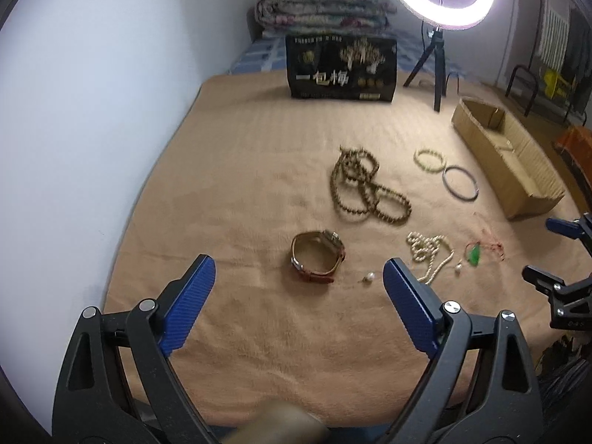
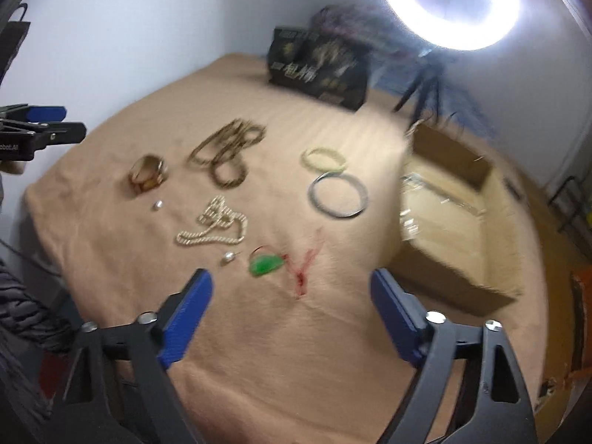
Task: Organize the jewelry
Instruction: 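Reach the right gripper to the green jade pendant and close on it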
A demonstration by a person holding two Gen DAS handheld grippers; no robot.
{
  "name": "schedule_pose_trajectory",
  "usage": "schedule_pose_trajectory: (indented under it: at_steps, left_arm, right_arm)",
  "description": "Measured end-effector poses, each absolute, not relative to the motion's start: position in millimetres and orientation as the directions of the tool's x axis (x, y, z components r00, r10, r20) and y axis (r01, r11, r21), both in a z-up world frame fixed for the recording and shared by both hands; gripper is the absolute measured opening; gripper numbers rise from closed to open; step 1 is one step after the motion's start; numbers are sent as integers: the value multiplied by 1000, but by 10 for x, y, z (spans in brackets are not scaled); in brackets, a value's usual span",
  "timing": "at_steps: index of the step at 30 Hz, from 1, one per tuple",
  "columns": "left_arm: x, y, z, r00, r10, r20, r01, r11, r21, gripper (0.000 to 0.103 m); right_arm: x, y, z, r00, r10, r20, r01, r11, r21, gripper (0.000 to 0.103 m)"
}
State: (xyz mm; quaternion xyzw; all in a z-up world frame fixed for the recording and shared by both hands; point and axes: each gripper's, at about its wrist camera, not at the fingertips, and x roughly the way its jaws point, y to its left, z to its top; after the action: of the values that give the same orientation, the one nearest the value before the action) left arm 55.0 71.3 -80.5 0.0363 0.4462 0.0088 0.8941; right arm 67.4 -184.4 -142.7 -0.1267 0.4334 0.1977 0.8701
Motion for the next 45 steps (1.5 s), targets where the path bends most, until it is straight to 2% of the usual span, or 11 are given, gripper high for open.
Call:
schedule_pose_trajectory:
  at_steps: [4, 8, 11, 12, 14, 16, 18, 20, 34, 37, 45]
  left_arm:
    - [590, 626, -939, 574, 28, -818, 47, 997, 67, 94]
    - [633, 453, -1062, 549, -20, -836, 123, 991, 57, 69]
    - [695, 349, -1208, 491, -70, -868, 167, 986, 15, 53]
    - [702, 306, -1251, 478, -76, -875, 181, 983, 14, 47]
    - [716, 222, -1339, 460, -83, -884, 207, 978, 16, 46]
    - [731, 175, -1397, 447, -97, -889, 226, 974, 7, 45]
    - [764, 150, -1436, 437, -106, -893, 239, 971, 2, 35]
    - [812, 157, -1480, 423, -112, -899, 236, 972, -10, 33]
    - [1005, 186, -1713, 366, -133, -921, 247, 968, -42, 31]
    - [1074, 160, -1753, 363, -125, -924, 253, 967, -32, 22]
    - [1215, 141, -1899, 324, -129, -937, 252, 967, -46, 21]
  right_arm:
    - [773, -1821, -1591, 486, 262, -834, -482, 876, -5, 72]
    - [845, -1797, -1697, 461, 263, -848, -497, 868, -1, 56]
    - [909, -1822, -1758, 428, 282, -859, -489, 871, 42, 52]
    - [927, -1814, -1778, 420, 288, -860, -489, 871, 53, 44]
    - [962, -1792, -1816, 397, 306, -866, -496, 865, 78, 36]
    - [990, -1751, -1839, 388, 314, -866, -503, 860, 87, 36]
    - [1020, -1711, -1857, 380, 325, -866, -511, 854, 96, 36]
    - [1041, -1686, -1875, 372, 328, -868, -513, 852, 102, 36]
    - [1156, -1635, -2003, 361, 296, -884, -503, 860, 83, 36]
    - [1173, -1629, -2026, 364, 289, -885, -502, 862, 75, 36]
    - [1215, -1606, -2080, 362, 282, -889, -504, 861, 68, 36]
